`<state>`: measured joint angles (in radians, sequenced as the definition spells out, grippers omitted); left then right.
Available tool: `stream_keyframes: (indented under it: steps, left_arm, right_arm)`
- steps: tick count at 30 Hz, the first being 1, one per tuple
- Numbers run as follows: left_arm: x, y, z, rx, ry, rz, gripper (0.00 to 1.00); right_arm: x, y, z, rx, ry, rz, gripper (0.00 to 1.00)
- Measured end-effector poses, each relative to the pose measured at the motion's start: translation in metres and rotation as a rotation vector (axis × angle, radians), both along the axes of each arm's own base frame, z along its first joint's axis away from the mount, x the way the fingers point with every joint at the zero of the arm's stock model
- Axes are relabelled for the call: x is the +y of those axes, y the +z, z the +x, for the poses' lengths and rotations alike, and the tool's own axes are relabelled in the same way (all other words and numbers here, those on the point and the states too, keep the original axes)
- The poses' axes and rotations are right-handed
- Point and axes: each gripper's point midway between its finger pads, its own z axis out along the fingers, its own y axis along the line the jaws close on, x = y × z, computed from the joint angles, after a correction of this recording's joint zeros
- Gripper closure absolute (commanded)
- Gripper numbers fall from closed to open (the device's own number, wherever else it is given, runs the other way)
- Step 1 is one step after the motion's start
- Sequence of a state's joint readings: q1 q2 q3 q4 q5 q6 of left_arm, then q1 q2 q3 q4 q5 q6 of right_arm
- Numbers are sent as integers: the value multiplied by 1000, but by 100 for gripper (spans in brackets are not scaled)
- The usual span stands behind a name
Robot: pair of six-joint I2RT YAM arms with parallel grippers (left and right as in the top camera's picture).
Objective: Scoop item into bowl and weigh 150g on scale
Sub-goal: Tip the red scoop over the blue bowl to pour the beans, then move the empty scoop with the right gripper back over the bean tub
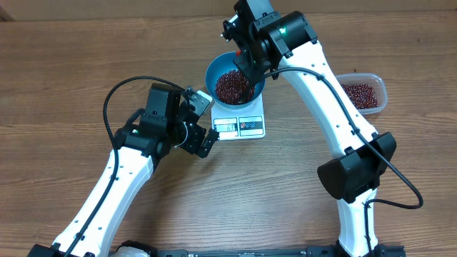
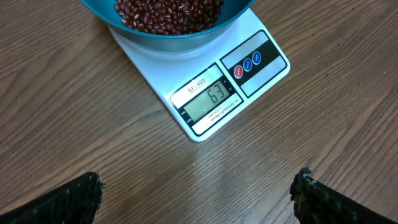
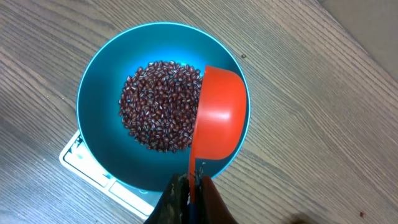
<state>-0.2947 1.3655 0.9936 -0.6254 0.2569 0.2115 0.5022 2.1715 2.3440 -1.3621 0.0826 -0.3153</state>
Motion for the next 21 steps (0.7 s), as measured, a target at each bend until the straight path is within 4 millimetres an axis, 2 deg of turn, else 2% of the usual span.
stream_keyframes:
  steps: [15, 21]
  left_arm:
    - [0, 0, 0, 0, 0, 0, 1]
    - [0, 0, 0, 0, 0, 0, 1]
  right_arm:
    - [4, 4, 7, -36, 3, 15, 96]
    - [-2, 3, 8, -21, -31, 21, 96]
